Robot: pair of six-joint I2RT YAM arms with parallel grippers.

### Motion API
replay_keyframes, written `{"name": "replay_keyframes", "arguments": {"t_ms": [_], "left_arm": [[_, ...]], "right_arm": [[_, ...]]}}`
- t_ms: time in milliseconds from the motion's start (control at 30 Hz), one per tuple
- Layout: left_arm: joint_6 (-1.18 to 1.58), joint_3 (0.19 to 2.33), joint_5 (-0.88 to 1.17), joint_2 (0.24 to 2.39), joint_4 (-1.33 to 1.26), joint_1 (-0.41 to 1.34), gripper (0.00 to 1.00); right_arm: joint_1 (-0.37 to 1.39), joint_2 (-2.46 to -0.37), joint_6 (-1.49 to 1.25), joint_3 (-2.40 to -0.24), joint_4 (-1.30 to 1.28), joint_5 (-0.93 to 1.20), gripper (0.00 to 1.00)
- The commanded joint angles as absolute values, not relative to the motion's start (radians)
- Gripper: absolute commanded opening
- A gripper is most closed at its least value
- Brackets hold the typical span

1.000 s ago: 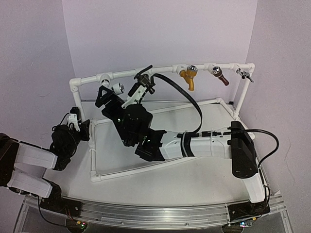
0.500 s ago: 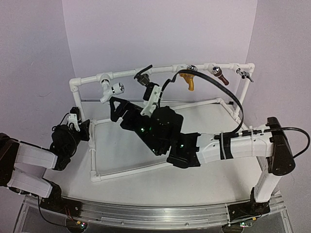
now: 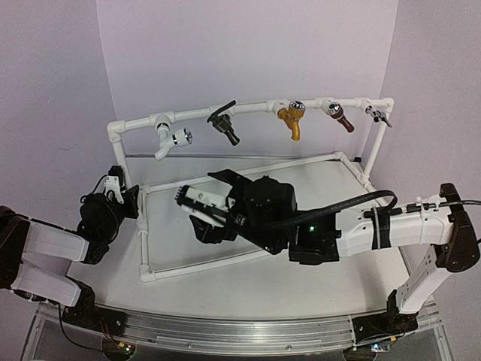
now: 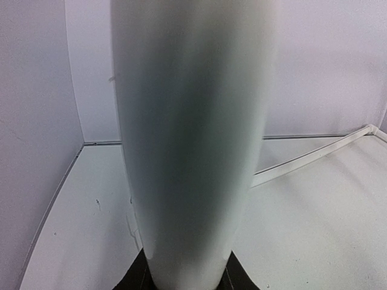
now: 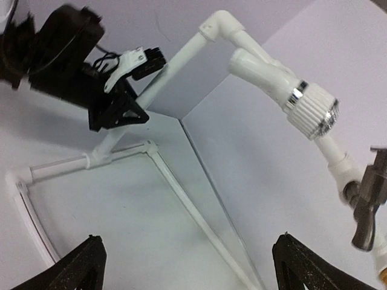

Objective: Install the water faucets
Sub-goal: Place the adaptor at the water faucet.

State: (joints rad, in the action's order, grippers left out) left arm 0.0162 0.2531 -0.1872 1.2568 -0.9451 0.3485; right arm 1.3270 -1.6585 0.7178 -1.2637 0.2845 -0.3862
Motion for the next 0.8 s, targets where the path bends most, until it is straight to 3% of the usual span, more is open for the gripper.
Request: {"name": "replay_keyframes", "arguments": {"t_ms": [0,167,433,767], "left_arm": [[0.05,0.278,-0.089,1.252,-0.986,0.376,0.0],[0.048,0.282,-0.087,1.256,-0.984,0.376,0.0],[0.048,0.281,-0.086,1.256,-0.983,0.376,0.0],[0.049,0.278,-0.086,1.254,-0.987,0.376,0.0]], "right_arm": [[1.377,-1.67,1.421,-1.35,0.259,-0.517,0.98],[1.389,-1.791,1.867,-1.429,0.468,-0.654,0.96],[1.387,-1.908,1.937,-1.6,0.544,-0.586,0.79],[1.349,-2.022,1.988,-1.747,0.573,-0.596,0.71]]}}
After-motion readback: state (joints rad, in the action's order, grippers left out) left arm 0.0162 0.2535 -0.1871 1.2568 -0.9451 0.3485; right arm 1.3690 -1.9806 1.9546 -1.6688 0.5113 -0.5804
